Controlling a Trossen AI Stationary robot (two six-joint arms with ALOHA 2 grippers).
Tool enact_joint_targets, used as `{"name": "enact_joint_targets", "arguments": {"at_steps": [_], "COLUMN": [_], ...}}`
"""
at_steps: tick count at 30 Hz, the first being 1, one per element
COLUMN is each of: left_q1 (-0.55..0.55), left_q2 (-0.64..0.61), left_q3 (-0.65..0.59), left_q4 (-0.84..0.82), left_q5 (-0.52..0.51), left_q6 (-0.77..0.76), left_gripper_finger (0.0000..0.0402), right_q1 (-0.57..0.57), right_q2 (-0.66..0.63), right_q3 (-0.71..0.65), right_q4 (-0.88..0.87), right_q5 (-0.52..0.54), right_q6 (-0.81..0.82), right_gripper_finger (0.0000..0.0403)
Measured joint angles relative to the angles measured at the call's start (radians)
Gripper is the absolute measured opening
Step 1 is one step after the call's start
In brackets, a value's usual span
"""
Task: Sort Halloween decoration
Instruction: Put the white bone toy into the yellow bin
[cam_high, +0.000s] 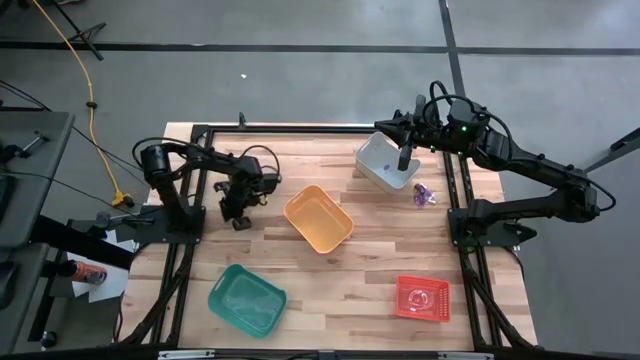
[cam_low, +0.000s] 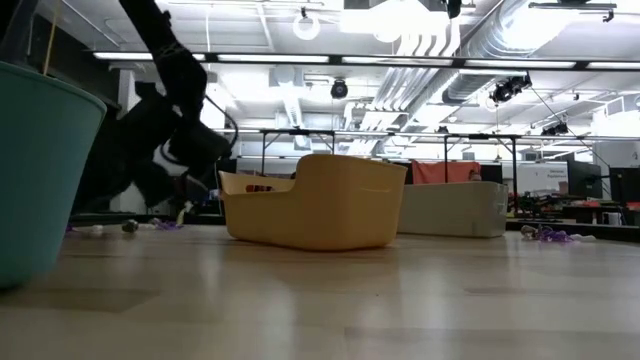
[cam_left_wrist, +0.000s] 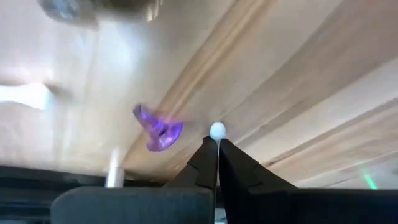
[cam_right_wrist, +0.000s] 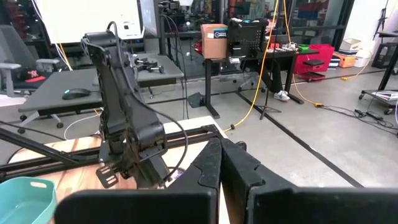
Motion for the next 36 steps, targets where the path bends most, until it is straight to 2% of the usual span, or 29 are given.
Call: {"name": "enact_joint_targets", "arguments": {"at_steps": [6, 14, 19, 24, 27, 32, 36], "left_q1": [0.0, -0.001, -0.032, -0.107, -0.15, -0.192, -0.224], "left_q2": [-0.086, -0.293, -0.388, -0.416, -0.416, -0.416, -0.416], "left_q3": [0.046, 0.051, 0.007, -0.055, -0.08, -0.122, -0.138], "left_q4": [-0.013, 0.022, 0.111, 0.144, 0.159, 0.275, 0.292], "left_q5": [0.009, 0.05, 0.045, -0.026, -0.072, -0.08, -0.114], "left_q6": [-0.008, -0.068, -0.217, -0.371, -0.432, -0.553, -0.636], "left_gripper_finger": [0.0001, 0.0001, 0.0001, 0.0006, 0.0029, 0.0085, 0.0127], "right_q1": [0.0, 0.0, 0.0, 0.0, 0.0, 0.0, 0.0], "right_q2": [0.0, 0.0, 0.0, 0.0, 0.0, 0.0, 0.0], "right_q3": [0.0, 0.0, 0.0, 0.0, 0.0, 0.0, 0.0], "right_q4": [0.0, 0.002, 0.002, 0.001, 0.001, 0.004, 0.003], "right_q5": [0.0, 0.0, 0.0, 0.0, 0.0, 0.0, 0.0], "right_q6": [-0.003, -0.02, -0.019, -0.011, -0.011, -0.015, 0.006], "right_gripper_finger": [0.0, 0.0, 0.0, 0.0, 0.0, 0.0, 0.0]}}
